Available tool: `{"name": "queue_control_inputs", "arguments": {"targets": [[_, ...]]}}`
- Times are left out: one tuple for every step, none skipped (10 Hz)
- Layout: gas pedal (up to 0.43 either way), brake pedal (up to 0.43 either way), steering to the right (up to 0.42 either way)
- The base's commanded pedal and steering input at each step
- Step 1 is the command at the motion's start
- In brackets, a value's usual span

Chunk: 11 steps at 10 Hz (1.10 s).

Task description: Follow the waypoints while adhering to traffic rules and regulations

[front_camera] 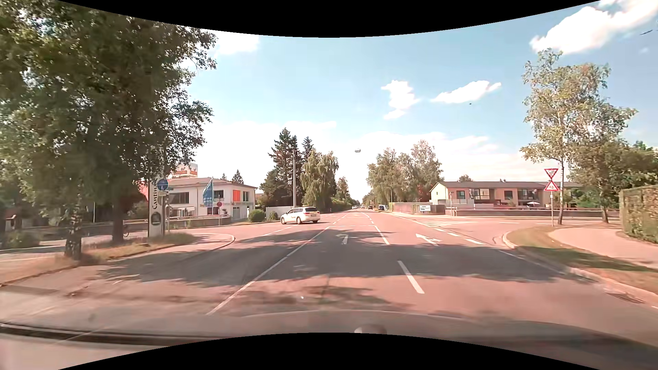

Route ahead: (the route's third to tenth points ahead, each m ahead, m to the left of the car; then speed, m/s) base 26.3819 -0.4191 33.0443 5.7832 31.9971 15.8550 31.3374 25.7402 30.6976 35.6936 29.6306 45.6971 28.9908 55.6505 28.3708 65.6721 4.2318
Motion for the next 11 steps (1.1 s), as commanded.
{"name": "queue_control_inputs", "arguments": {"targets": [[0.000,0.000,0.026],[0.000,0.000,0.025],[0.000,0.000,0.024],[0.000,0.000,0.022],[0.000,0.000,0.020],[0.000,0.000,0.019],[0.000,0.000,0.019],[0.000,0.000,0.018],[0.000,0.006,0.018],[0.000,0.012,0.018],[0.000,0.018,0.017]]}}
